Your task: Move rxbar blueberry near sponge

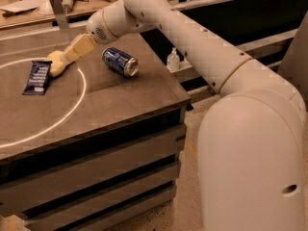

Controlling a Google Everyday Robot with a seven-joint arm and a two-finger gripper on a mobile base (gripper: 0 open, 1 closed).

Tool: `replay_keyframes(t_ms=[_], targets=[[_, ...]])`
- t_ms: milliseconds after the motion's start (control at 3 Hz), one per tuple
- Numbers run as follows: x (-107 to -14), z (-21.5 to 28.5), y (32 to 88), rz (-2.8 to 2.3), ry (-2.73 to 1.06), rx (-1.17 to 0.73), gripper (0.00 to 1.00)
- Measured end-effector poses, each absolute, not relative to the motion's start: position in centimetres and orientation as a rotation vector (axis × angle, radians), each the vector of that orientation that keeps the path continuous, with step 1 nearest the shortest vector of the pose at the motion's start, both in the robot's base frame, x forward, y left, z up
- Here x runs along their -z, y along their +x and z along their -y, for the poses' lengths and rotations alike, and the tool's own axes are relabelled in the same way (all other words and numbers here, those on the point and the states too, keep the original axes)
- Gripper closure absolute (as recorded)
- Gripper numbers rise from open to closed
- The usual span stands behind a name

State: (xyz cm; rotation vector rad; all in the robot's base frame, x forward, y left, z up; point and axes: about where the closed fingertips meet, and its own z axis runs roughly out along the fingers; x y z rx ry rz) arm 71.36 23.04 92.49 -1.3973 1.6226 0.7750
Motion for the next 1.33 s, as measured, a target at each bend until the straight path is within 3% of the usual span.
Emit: replay_keyframes(t_ms=[1333], targets=[[-91.7,-19.8,72.1,-1.546,-1.492,-0.857,0.0]])
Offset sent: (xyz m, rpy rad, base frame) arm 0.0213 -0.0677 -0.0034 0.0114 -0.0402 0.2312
